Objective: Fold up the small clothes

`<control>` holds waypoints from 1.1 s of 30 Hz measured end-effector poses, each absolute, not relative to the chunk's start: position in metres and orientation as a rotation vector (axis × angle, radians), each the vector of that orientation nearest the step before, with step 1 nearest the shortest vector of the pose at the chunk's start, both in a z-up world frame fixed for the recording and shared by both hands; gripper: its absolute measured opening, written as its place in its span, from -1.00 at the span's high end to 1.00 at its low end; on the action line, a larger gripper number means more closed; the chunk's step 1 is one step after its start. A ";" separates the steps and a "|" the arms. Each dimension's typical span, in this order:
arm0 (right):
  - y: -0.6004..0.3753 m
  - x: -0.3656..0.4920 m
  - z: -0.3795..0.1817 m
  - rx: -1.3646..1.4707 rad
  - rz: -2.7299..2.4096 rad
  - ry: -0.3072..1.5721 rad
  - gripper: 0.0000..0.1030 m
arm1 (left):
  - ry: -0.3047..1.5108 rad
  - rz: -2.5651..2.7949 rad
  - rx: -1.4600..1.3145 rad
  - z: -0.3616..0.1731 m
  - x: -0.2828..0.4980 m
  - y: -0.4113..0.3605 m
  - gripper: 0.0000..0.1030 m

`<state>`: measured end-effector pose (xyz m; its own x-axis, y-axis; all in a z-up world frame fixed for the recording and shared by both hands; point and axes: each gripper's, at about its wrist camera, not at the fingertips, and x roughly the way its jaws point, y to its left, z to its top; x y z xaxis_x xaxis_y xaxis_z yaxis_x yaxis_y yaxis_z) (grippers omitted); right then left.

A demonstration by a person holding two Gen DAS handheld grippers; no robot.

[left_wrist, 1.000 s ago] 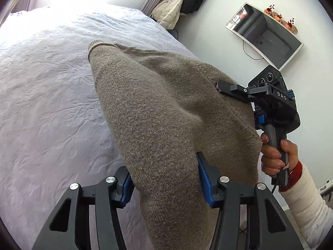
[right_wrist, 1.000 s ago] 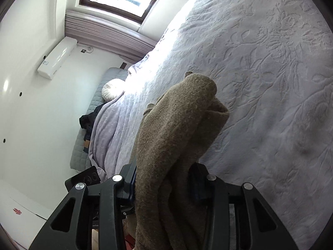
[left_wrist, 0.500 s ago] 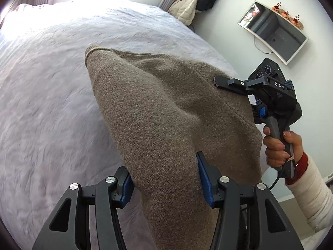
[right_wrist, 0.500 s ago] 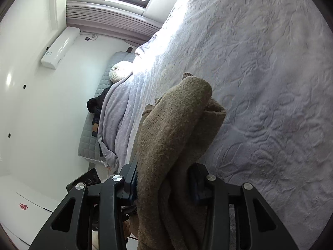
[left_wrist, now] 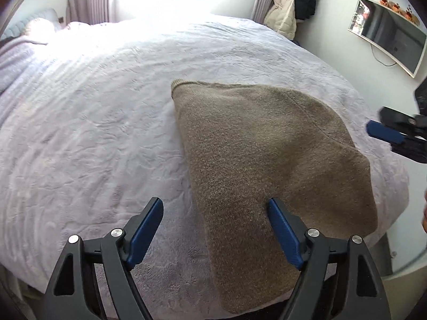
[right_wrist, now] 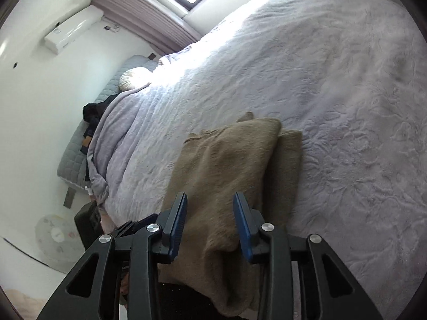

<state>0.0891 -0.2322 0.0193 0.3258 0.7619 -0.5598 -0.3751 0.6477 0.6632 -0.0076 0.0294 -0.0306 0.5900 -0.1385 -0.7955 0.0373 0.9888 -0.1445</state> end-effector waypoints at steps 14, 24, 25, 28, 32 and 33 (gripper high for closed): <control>-0.233 0.054 -0.049 0.470 0.636 1.081 0.33 | 0.899 0.013 -0.132 -0.021 -0.044 0.025 -1.00; -0.231 0.025 0.007 0.284 0.395 1.021 -0.56 | 0.885 0.138 -0.087 -0.012 -0.054 0.018 -1.00; -0.227 0.024 0.013 0.262 0.379 1.011 -0.57 | 0.884 0.142 -0.088 -0.010 -0.055 0.016 -1.00; -0.212 0.023 0.027 0.187 0.336 0.996 -0.66 | 0.878 0.151 -0.077 -0.003 -0.058 0.012 -1.00; -0.203 0.024 0.034 0.131 0.303 0.986 -0.71 | 0.884 0.163 -0.074 0.003 -0.061 0.011 -1.00; -0.203 0.023 0.034 0.115 0.291 0.982 -0.71 | 0.890 0.165 -0.074 0.003 -0.061 0.011 -1.00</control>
